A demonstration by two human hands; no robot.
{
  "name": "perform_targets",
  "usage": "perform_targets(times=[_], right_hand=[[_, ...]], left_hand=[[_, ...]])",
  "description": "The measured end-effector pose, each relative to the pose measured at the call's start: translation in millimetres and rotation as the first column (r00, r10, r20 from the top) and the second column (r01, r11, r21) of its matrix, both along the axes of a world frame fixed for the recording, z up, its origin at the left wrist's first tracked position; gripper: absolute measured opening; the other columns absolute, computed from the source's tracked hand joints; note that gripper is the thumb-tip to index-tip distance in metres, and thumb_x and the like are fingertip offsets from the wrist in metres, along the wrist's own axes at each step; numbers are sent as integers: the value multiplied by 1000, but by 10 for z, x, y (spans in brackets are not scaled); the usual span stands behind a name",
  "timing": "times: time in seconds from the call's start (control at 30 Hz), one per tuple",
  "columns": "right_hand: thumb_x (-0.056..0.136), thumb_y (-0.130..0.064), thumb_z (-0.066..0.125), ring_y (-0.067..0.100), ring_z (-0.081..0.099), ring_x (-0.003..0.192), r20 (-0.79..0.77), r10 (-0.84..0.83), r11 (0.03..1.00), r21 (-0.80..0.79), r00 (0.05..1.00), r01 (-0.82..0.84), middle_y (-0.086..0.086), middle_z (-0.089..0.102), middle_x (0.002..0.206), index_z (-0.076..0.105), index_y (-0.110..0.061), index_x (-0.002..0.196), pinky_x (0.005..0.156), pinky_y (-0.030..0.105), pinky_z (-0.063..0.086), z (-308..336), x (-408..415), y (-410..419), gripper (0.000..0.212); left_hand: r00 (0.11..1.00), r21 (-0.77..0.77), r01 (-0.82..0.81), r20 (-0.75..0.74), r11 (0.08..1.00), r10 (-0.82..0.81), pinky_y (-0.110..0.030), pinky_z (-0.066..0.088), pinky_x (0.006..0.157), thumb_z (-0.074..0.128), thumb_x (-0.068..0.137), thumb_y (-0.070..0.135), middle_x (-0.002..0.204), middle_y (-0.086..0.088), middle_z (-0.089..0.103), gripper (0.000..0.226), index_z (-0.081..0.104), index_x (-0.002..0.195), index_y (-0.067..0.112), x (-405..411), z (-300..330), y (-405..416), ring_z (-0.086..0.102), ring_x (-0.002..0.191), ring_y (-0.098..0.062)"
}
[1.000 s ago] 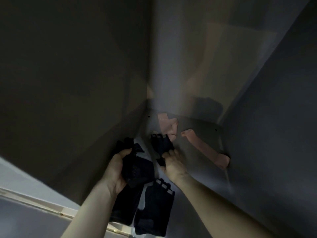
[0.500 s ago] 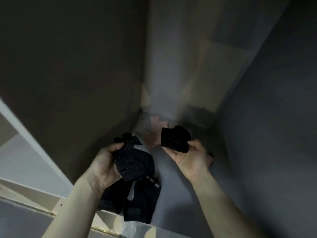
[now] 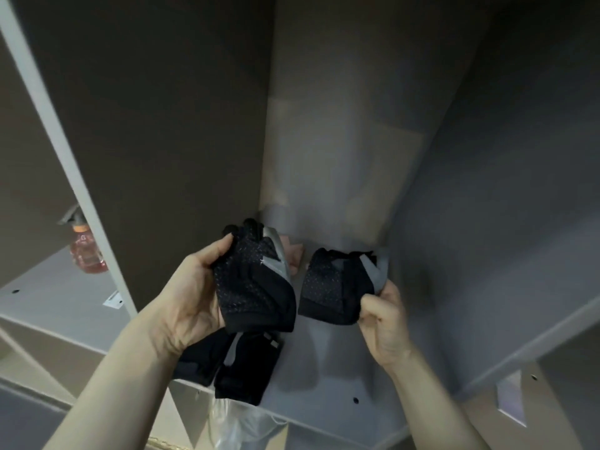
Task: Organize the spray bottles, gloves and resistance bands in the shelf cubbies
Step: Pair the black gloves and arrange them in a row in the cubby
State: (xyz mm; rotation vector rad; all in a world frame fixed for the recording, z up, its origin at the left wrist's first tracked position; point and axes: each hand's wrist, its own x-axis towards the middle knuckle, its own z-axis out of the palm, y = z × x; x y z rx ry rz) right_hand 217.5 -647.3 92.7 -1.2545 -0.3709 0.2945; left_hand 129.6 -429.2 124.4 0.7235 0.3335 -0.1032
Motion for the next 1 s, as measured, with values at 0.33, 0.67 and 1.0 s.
perform_targets(times=[0.33, 0.67, 1.0], right_hand=[[53, 1, 41, 26, 37, 69, 82, 72, 977, -204, 994, -54, 10, 45, 73, 68, -28, 90, 61, 32, 32, 132, -104, 9, 54], [84, -20, 60, 23, 65, 110, -89, 82, 995, -49, 993, -87, 8, 71, 114, 66, -17, 115, 96, 38, 50, 245, -145, 108, 32], [83, -11, 57, 23, 68, 104, -169, 91, 992, 105, 981, -74, 11, 71, 111, 66, -13, 114, 77, 27, 58, 372, -89, 77, 32]], left_hand=[[998, 180, -47, -41, 983, 55, -41, 50, 86, 46, 91, 50, 95, -10, 75, 48, 74, 92, 10, 73, 197, -274, 72, 81, -24], [995, 26, -96, -38, 995, 97, -39, 50, 71, 45, 91, 37, 66, -12, 69, 52, 70, 59, 5, 148, 226, -263, 68, 55, -25], [999, -149, -39, -1, 988, 40, -54, 54, 77, 46, 87, 31, 88, -19, 70, 40, 70, 89, -2, 101, 115, -294, 70, 74, -33]])
